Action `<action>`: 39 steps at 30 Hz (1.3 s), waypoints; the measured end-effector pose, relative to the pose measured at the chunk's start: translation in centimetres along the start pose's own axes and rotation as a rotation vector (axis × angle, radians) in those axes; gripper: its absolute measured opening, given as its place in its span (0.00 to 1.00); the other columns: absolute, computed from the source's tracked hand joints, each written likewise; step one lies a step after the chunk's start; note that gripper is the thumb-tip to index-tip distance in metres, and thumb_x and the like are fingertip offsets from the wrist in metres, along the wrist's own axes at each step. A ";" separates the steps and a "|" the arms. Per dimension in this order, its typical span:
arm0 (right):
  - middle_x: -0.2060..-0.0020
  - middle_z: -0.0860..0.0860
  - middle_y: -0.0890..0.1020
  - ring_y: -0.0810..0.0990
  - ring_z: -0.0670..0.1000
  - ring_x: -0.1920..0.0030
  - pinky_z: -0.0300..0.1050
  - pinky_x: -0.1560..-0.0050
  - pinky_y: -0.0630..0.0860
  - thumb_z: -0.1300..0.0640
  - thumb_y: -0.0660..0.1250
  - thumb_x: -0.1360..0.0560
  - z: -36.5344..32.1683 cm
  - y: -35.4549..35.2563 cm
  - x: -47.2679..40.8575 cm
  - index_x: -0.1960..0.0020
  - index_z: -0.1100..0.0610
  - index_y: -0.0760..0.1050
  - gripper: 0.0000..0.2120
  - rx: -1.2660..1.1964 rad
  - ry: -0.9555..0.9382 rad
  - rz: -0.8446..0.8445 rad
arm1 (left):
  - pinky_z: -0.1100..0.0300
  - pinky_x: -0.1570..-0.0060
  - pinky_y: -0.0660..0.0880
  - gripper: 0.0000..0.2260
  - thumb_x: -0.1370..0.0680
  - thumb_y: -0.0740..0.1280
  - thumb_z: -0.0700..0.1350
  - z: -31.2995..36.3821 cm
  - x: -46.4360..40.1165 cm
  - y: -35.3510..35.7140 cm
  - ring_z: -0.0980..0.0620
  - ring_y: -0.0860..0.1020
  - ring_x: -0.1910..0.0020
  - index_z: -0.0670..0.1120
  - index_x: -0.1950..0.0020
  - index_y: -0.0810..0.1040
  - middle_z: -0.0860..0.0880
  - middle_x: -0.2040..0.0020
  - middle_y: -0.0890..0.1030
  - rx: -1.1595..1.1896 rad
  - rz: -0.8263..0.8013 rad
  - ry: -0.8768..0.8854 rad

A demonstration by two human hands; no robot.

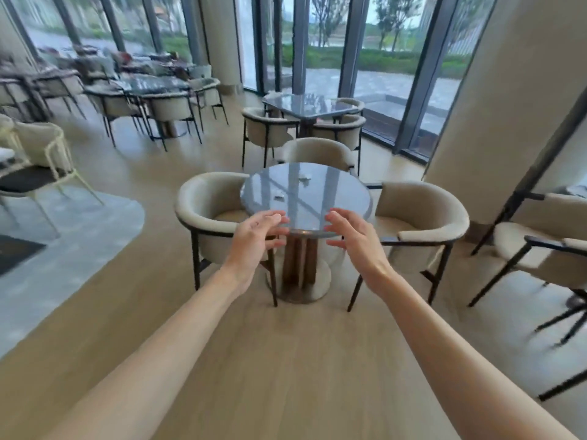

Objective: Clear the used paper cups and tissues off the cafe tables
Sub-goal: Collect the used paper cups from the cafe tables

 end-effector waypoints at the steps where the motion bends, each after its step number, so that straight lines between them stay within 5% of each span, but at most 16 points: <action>1: 0.41 0.51 0.82 0.81 0.49 0.41 0.46 0.44 0.81 0.50 0.63 0.17 -0.5 3.5 -0.8 0.36 0.53 0.75 0.12 -0.010 -0.009 -0.031 | 0.53 0.48 0.80 0.09 0.16 0.61 0.40 0.5 -0.4 -3.2 0.48 0.82 0.49 0.42 0.42 0.80 0.44 0.47 0.84 -0.009 0.034 0.008; 12: 0.42 0.49 0.82 0.83 0.48 0.44 0.46 0.44 0.82 0.49 0.63 0.17 -5.8 32.2 -9.6 0.36 0.51 0.75 0.11 -0.038 -0.101 -0.285 | 0.41 0.42 0.80 0.09 0.17 0.63 0.42 8.1 -7.7 -29.1 0.41 0.82 0.44 0.45 0.46 0.83 0.41 0.45 0.84 -0.120 0.286 0.131; 18: 0.42 0.49 0.82 0.82 0.45 0.42 0.51 0.40 0.81 0.48 0.64 0.18 -7.3 39.2 -18.5 0.31 0.56 0.75 0.19 -0.038 -0.136 -0.307 | 0.47 0.46 0.82 0.09 0.17 0.62 0.43 10.8 -16.5 -34.6 0.44 0.83 0.45 0.44 0.44 0.82 0.43 0.45 0.84 -0.061 0.320 0.182; 39: 0.43 0.58 0.83 0.84 0.56 0.44 0.56 0.41 0.81 0.56 0.64 0.18 -10.9 65.4 -56.4 0.38 0.60 0.77 0.12 -0.361 -0.023 -0.437 | 0.45 0.41 0.80 0.11 0.16 0.60 0.41 16.9 -51.0 -54.6 0.43 0.83 0.43 0.39 0.42 0.81 0.40 0.43 0.84 -0.008 0.534 0.263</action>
Point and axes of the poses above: each hand's wrist, its own x-axis away from the middle knuckle, its own y-axis out of the palm, z = x × y, the point moved 6 cm from there along -x, towards the middle knuckle
